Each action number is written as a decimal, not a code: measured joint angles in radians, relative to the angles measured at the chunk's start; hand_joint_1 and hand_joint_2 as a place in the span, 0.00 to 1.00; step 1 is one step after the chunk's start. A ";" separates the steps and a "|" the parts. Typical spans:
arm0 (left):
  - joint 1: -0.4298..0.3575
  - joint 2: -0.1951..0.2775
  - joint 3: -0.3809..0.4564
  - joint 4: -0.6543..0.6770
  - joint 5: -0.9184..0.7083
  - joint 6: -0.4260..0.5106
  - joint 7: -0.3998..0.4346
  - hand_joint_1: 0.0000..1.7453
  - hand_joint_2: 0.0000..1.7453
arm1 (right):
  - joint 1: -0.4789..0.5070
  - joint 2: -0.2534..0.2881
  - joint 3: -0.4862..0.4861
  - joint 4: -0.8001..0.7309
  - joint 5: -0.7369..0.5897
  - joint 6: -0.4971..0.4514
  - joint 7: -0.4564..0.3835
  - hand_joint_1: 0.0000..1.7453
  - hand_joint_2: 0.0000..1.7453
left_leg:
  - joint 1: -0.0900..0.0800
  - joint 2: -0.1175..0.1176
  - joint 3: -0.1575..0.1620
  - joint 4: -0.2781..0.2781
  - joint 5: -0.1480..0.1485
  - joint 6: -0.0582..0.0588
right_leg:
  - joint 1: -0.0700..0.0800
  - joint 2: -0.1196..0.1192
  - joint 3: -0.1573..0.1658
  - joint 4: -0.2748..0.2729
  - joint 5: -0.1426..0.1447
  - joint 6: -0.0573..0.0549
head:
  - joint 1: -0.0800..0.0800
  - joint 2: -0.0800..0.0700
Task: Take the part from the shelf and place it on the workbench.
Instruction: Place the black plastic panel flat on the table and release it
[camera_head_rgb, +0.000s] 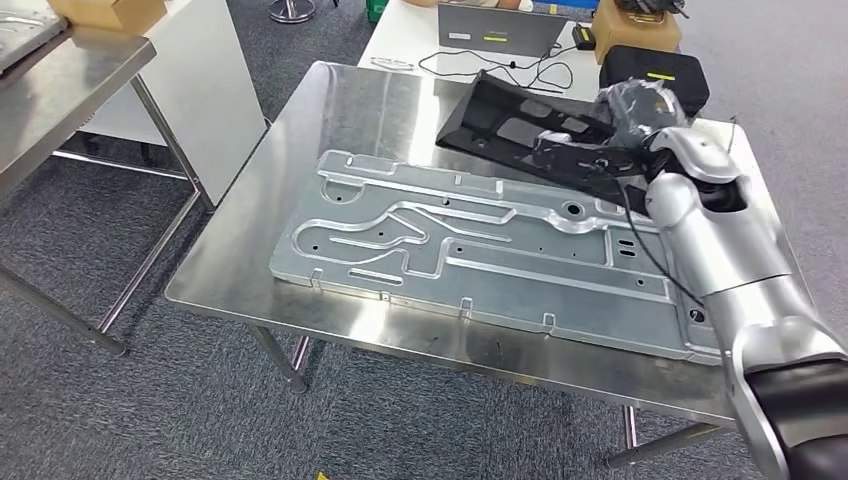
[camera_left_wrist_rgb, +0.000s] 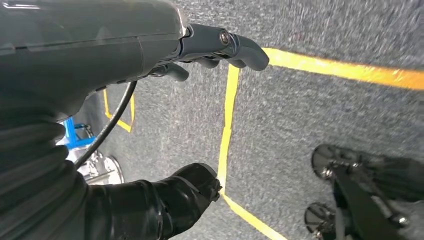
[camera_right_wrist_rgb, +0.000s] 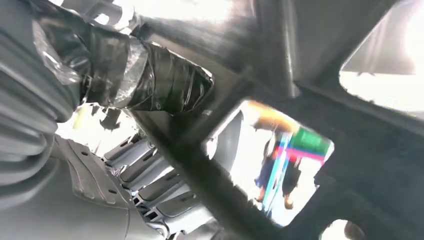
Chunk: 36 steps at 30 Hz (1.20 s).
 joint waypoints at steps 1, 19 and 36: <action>-0.001 0.004 -0.002 0.000 0.007 -0.003 0.000 0.00 1.00 | 0.002 0.025 0.000 0.037 0.014 -0.005 -0.002 1.00 1.00 | -0.001 0.000 -0.001 0.000 0.000 0.002 | -0.001 0.000 0.000 -0.001 0.001 0.002 | 0.000 0.000; -0.003 0.056 -0.028 -0.002 0.061 -0.035 0.047 0.00 0.75 | -0.022 0.232 0.000 0.431 0.222 -0.057 0.037 0.00 0.00 | -0.002 0.000 0.011 0.002 -0.009 0.004 | -0.005 -0.002 0.011 -0.005 -0.008 0.067 | 0.000 0.000; 0.001 0.037 -0.081 -0.002 0.106 -0.072 0.057 0.00 0.00 | 0.137 0.207 -0.136 0.113 0.604 -0.265 0.290 0.00 0.00 | -0.001 0.002 0.010 0.002 -0.010 0.004 | -0.004 0.001 0.010 -0.004 -0.008 0.066 | 0.000 0.000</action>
